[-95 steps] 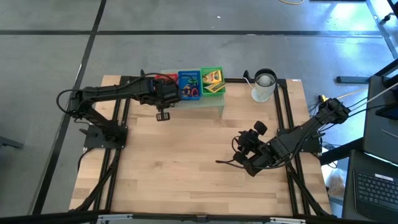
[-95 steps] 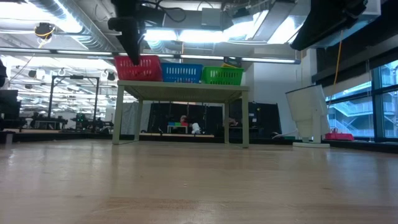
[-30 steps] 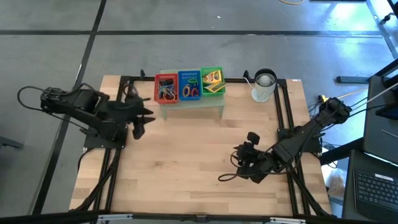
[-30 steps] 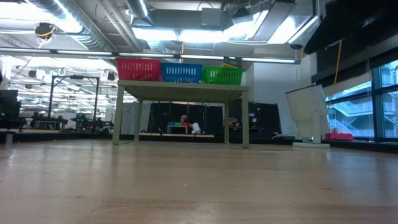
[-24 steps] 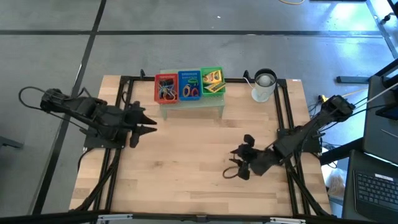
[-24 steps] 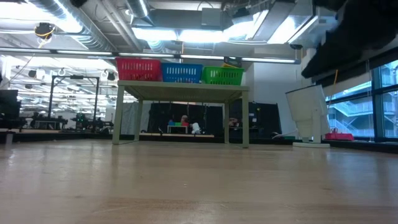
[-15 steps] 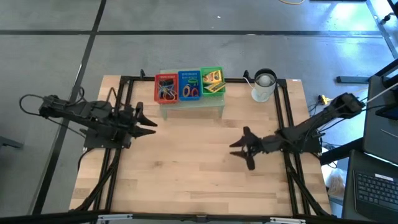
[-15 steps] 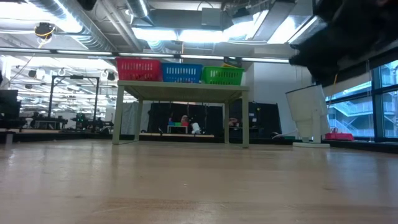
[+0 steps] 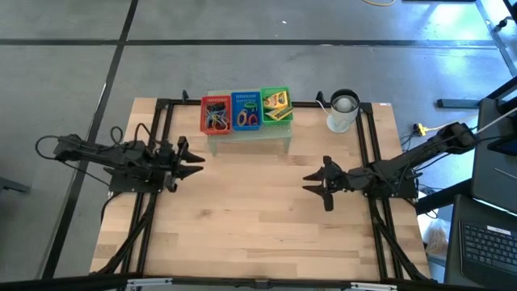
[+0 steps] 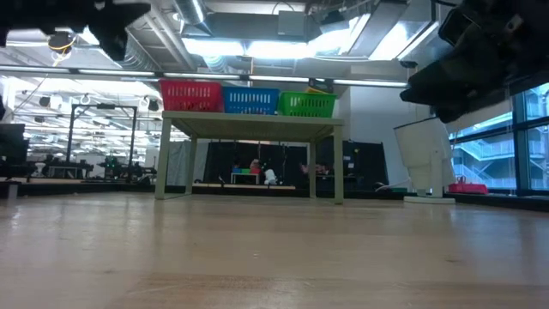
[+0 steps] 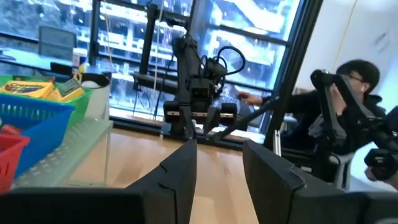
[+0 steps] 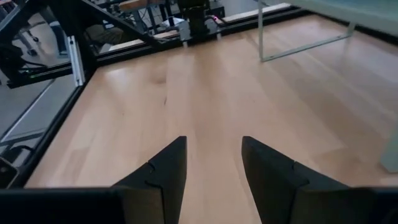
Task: Pick & Place Office Desk Supplies
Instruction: Return to Home Position
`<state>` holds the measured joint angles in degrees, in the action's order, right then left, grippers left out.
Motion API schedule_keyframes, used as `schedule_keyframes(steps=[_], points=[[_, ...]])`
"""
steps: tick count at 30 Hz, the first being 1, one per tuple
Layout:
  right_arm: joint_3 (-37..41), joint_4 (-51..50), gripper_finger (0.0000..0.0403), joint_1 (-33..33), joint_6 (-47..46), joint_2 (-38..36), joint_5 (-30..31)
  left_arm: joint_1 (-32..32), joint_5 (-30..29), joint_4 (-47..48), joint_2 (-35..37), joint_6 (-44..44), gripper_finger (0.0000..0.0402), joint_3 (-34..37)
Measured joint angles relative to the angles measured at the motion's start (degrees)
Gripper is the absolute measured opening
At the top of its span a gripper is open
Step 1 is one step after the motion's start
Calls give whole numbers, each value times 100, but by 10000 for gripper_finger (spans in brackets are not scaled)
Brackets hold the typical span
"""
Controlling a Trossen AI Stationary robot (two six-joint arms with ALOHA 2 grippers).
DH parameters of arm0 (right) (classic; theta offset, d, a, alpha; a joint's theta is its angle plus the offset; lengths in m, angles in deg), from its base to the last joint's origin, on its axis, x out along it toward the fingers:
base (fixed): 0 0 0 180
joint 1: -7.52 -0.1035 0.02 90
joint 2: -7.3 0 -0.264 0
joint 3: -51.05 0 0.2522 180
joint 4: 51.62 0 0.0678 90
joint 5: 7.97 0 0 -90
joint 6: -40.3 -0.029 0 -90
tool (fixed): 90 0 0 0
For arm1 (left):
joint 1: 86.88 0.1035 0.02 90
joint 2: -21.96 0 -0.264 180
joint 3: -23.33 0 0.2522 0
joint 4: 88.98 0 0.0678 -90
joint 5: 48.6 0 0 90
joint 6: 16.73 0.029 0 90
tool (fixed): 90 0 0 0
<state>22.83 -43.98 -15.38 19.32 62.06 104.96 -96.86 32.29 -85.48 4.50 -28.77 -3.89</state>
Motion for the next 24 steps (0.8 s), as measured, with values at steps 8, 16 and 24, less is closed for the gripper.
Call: schedule_keyframes(steps=[8, 16, 24], points=[[0, -229, 155, 510, 233, -303, -345, 50, 9, -1036, 243, -67, 127, 943], [0, -732, 155, 1173, 359, -763, -757, 50, -172, -1365, 231, -122, 127, 1294], [0, -1747, 155, 1501, 91, -1190, -755, 50, -192, -1099, 214, 465, 123, 1294]])
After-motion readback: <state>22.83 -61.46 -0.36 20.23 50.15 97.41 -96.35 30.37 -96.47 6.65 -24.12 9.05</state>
